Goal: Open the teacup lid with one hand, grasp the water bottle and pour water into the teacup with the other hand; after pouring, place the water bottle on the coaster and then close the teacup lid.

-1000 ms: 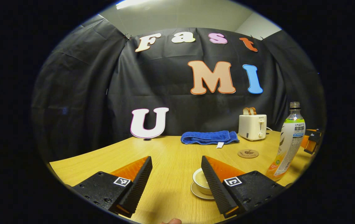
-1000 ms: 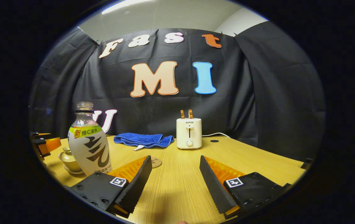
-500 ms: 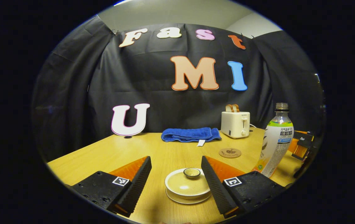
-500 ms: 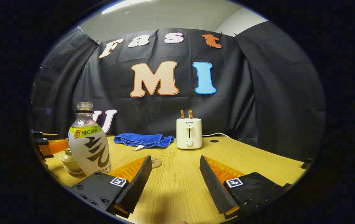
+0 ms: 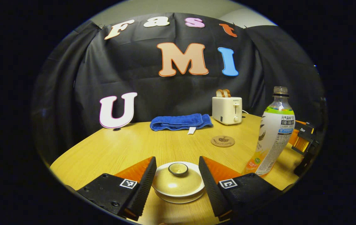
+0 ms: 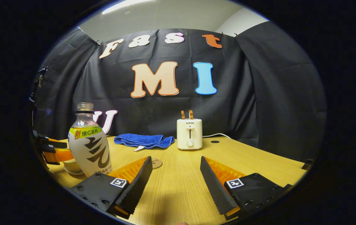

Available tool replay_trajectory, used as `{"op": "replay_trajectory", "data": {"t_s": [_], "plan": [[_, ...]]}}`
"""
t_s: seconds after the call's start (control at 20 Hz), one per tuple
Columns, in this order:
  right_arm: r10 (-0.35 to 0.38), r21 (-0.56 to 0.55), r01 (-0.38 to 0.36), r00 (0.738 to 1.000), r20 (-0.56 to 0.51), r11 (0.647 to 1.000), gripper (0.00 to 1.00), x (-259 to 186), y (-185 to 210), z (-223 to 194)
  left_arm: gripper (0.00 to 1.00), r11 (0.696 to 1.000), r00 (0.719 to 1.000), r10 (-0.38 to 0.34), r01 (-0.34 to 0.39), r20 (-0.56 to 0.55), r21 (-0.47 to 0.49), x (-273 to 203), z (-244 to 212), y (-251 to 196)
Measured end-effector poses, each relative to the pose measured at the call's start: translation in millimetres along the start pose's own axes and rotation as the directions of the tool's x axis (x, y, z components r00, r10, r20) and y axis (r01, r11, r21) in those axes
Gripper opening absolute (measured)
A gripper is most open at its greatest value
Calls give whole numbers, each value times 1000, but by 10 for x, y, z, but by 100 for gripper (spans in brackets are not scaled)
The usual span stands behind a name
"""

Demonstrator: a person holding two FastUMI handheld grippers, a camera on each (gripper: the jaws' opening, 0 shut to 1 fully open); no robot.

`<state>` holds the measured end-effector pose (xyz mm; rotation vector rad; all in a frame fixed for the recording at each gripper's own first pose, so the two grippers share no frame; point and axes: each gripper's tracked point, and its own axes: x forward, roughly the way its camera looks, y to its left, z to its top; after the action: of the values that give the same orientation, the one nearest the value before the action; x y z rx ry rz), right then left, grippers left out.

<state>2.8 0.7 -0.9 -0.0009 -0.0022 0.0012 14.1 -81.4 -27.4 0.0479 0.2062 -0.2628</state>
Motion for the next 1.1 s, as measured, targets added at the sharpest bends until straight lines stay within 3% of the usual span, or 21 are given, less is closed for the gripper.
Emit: {"op": "replay_trajectory", "data": {"t_s": [0.25, 0.55, 0.8, 1.1], "plan": [[0, 0, 0, 1000, 1, 1000, 98, 0, 2, -5, 73, 1000, 1000, 4, -4, -16, 7, 41, -24, 26], [0, 0, 0, 1000, 0, 1000, 96, 1, 3, -3, 56, 1000, 1000, 1, -1, -8, 16, 57, -2, 24], [5, 0, -5, 1000, -1, 1000, 96, 4, 12, -13, 31, 1000, 1000, 0, 0, -1, 22, 91, 8, 14], [11, 0, -11, 1000, 0, 1000, 96, 6, 17, -4, 23, 1000, 1000, 8, -8, 19, 8, 91, 23, 41]]}}
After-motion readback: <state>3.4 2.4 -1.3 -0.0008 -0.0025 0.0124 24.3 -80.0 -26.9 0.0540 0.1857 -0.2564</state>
